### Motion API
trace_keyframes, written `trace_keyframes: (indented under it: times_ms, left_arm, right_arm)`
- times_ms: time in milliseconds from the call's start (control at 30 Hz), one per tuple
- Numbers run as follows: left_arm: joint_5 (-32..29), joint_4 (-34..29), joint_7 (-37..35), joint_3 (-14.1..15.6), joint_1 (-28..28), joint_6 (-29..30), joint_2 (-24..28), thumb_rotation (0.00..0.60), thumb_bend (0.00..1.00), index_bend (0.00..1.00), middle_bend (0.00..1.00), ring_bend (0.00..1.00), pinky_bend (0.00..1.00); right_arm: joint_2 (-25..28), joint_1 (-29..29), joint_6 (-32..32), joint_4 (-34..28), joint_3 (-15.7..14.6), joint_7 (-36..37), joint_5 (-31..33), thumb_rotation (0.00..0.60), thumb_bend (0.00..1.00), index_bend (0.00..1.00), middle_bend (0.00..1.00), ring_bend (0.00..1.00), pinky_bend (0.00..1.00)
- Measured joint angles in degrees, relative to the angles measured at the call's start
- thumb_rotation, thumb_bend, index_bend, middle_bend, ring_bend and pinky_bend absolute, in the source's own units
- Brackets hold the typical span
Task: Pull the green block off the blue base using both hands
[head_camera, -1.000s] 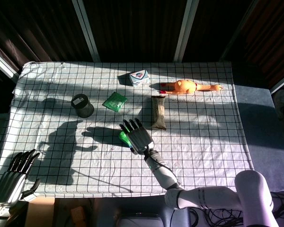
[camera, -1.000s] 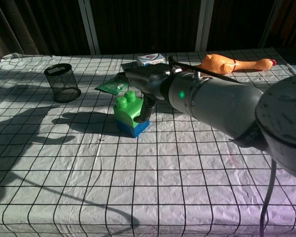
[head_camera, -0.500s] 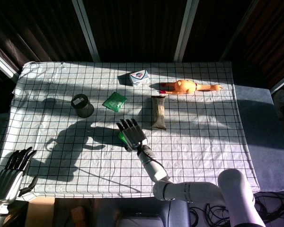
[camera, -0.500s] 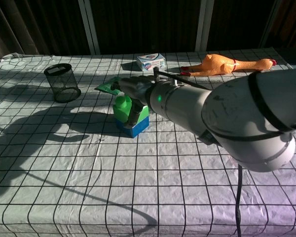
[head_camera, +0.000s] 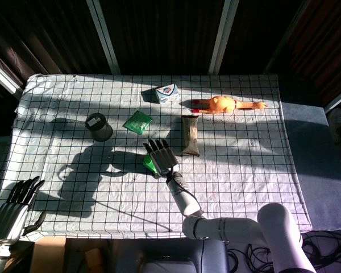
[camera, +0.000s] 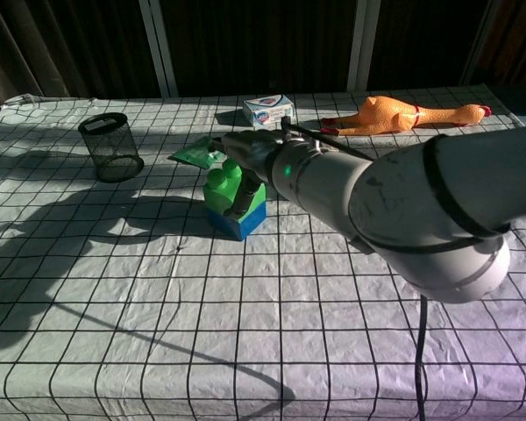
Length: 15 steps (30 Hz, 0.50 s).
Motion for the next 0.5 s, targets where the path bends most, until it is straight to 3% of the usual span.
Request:
trace_keyframes:
  times_ms: [333,500]
  left_arm:
    - [-0.15,0.1,-0.49,-0.22,-0.56,-0.69,0.13,0.6,0.38,0.0,0.0,0.0,0.01]
    - [-0.39,0.01,-0.35,-0.31,-0.8,-1.12,0.1,0.6,0.38,0.0,0.0,0.0,0.01]
  right_arm:
    - [2.14,-0.18,-0.46,1.38,-0.41,-0.15,1.96,0.6,0.2,0.01,0.0,0.0,0.0]
    - [2.16,-0.13,-1.02,2.24,-0.74,0.36,2.0,0.6,0.2,0.2,0.15,0.02,0.0]
